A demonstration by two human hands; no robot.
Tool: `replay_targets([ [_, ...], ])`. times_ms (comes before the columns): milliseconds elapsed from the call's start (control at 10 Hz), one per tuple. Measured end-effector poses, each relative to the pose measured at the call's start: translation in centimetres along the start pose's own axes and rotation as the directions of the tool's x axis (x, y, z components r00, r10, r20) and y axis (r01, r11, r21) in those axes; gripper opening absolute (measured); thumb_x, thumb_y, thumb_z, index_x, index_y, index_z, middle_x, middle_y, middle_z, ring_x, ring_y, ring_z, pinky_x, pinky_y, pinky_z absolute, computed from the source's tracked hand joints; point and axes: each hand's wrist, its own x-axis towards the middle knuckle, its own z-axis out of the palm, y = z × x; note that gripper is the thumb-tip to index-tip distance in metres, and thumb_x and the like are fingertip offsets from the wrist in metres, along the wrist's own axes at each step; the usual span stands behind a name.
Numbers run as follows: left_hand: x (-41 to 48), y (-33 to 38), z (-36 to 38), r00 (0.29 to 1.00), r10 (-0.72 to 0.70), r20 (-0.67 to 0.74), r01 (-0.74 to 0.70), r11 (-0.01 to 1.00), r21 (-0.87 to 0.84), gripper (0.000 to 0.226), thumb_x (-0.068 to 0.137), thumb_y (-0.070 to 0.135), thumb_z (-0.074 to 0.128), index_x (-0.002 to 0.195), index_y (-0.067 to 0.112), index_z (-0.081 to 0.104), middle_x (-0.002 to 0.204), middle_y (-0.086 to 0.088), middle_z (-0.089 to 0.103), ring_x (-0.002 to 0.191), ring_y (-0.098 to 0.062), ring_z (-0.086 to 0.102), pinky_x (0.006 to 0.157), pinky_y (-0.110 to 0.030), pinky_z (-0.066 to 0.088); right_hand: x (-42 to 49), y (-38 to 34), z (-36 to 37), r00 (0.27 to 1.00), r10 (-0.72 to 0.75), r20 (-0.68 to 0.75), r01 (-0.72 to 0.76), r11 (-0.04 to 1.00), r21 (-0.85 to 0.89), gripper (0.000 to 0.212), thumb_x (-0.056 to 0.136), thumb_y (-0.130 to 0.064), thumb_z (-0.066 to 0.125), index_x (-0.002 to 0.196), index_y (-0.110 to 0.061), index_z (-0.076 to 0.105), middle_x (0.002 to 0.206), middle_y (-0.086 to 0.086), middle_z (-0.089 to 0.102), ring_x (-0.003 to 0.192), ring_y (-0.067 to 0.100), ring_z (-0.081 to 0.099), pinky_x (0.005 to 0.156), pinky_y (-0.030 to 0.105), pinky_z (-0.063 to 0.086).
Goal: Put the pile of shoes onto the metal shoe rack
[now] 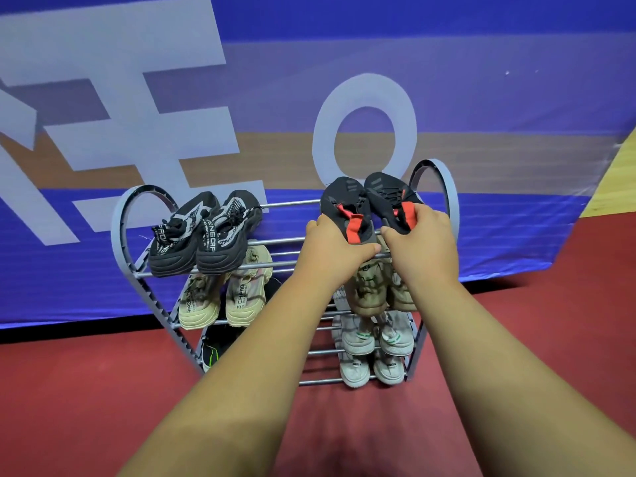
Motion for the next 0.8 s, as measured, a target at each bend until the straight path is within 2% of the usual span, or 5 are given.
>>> replay_targets([
  [100, -1.0, -0.1, 0.1, 0.997, 0.068, -0.033, -0.068, 0.998, 0.012, 0.087, 0.054, 0.083, 0.069, 0.118, 0.026, 0.059, 0.111, 0.006, 0.062, 0.102, -0.013, 0.057, 0.077, -0.035, 0.057, -0.3, -0.2, -0.2, 1.000, -0.014, -0.014, 0.014, 1.000, 0.011, 0.044, 0.089, -0.036, 0.078, 0.128, -0.025, 0.064, 0.129, -0.003, 0.053, 0.097, 0.012, 0.053, 0.078, 0.031, 0.044],
  [400, -2.4, -0.8, -1.9, 0.986, 0.156, 0.055, -0.155, 0.988, -0.024, 0.060, 0.064, 0.060, 0.081, 0.113, 0.034, 0.058, 0.108, 0.016, 0.070, 0.100, -0.008, 0.066, 0.082, -0.033, 0.057, -0.9, -2.0, -2.8, 1.000, -0.001, -0.005, 0.001, 1.000, 0.025, 0.026, 0.083, -0.001, 0.056, 0.076, -0.024, 0.048, 0.096, 0.000, 0.049, 0.071, 0.019, 0.045, 0.052, 0.031, 0.029],
  [500, -2.7, -0.7, -2.2, 0.982, 0.183, 0.057, -0.181, 0.983, -0.035, 0.057, 0.071, 0.056, 0.082, 0.118, 0.032, 0.060, 0.111, 0.017, 0.071, 0.102, -0.007, 0.067, 0.083, -0.031, 0.056, -1.3, -2.1, -3.5, 1.000, 0.021, 0.012, -0.022, 0.999, 0.037, 0.019, 0.088, -0.004, 0.057, 0.085, -0.022, 0.061, 0.106, 0.004, 0.055, 0.073, 0.016, 0.047, 0.056, 0.032, 0.031],
  [600, -3.5, -0.4, -2.6, 0.983, 0.184, 0.025, -0.183, 0.983, -0.024, 0.051, 0.081, 0.052, 0.080, 0.121, 0.028, 0.062, 0.116, 0.012, 0.071, 0.105, -0.011, 0.066, 0.084, -0.029, 0.051, -1.7, -2.5, -4.1, 1.000, 0.026, 0.015, -0.027, 0.998, 0.057, 0.038, 0.094, -0.010, 0.057, 0.130, -0.018, 0.068, 0.130, 0.005, 0.058, 0.094, 0.015, 0.048, 0.076, 0.030, 0.037],
  [800, -4.7, -0.5, -3.8, 0.995, 0.090, -0.038, -0.093, 0.992, -0.088, 0.059, 0.086, 0.049, 0.078, 0.134, 0.019, 0.060, 0.120, 0.008, 0.068, 0.106, -0.015, 0.067, 0.091, -0.034, 0.054, -3.9, -4.0, -5.8, 0.999, -0.003, 0.039, 0.000, 0.997, 0.079, 0.045, 0.097, -0.014, 0.058, 0.142, -0.018, 0.062, 0.136, 0.004, 0.058, 0.116, 0.023, 0.058, 0.084, 0.026, 0.036],
])
